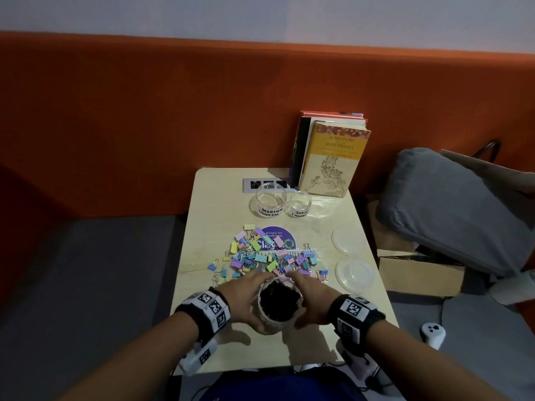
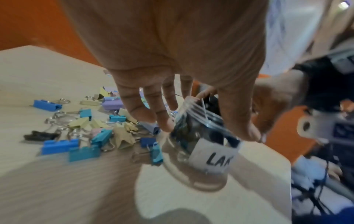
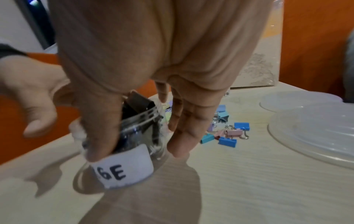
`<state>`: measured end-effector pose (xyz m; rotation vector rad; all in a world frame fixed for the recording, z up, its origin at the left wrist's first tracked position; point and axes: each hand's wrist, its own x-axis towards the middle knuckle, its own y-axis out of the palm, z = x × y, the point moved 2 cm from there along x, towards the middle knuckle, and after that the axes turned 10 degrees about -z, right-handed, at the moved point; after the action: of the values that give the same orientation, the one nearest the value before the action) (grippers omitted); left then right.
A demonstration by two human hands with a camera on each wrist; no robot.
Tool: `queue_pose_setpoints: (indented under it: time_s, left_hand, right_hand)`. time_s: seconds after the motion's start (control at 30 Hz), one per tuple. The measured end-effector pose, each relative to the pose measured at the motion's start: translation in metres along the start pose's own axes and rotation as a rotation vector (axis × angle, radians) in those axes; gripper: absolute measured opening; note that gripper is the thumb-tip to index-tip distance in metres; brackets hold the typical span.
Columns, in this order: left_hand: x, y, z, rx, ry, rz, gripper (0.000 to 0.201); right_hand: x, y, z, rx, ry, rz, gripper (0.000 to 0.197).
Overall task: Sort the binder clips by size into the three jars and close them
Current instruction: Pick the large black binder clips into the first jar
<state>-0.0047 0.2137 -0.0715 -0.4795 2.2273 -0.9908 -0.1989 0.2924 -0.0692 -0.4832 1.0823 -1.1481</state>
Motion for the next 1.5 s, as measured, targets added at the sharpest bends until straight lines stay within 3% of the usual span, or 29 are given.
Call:
queue_pose_setpoints:
  time_s: [0.1,0.27,0.33,0.4,0.5,0.83,1.0,1.17,1.3,1.5]
  left_hand:
    - [0.0,0.006,-0.005,0.017,-0.008,-0.032,0.114]
    - [0.001,-0.016,0.004,-0.126,-0.004,-0.171,0.096]
    - [-0.001,-0.04,0.012,-0.27,-0.065,-0.24,0.096]
    - [-0.001,-0.068,0.019,-0.406,-0.098,-0.32,0.083]
    - [0.008,-0.1,0.029,-0.482,-0.086,-0.41,0.07]
    - [0.057,-0.131,0.07,-0.437,-0.122,-0.521,0.074]
    - [0.077,-0.135,0.099,-0.501,-0.211,-0.539,0.083]
    - [0.098,-0.14,0.117,-0.423,-0.318,-0.568,0.082]
    - [0.111,-0.139,0.136,-0.388,-0.41,-0.547,0.078]
    - [0.12,-0.142,0.146,-0.349,-0.439,-0.478,0.074]
  right_hand:
    - [0.002,-0.002,0.008,-0.053,-0.015,-0.026,0.093]
    - [0.009,-0.03,0.017,0.025,-0.098,-0.04,0.075]
    - [0.014,-0.049,0.019,0.144,-0.09,-0.083,0.074]
    - [0.022,-0.072,0.023,0.28,-0.051,-0.124,0.078]
    - [0.043,-0.097,0.034,0.428,-0.038,-0.175,0.083]
    - [0.119,-0.108,0.059,0.382,-0.027,-0.32,0.073]
    - [0.159,-0.108,0.072,0.258,-0.068,-0.405,0.079]
    - [0.188,-0.102,0.088,0.114,-0.198,-0.405,0.081]
    - [0.215,-0.091,0.094,0.086,-0.157,-0.322,0.08]
    - [0.236,-0.078,0.097,0.054,-0.093,-0.217,0.082]
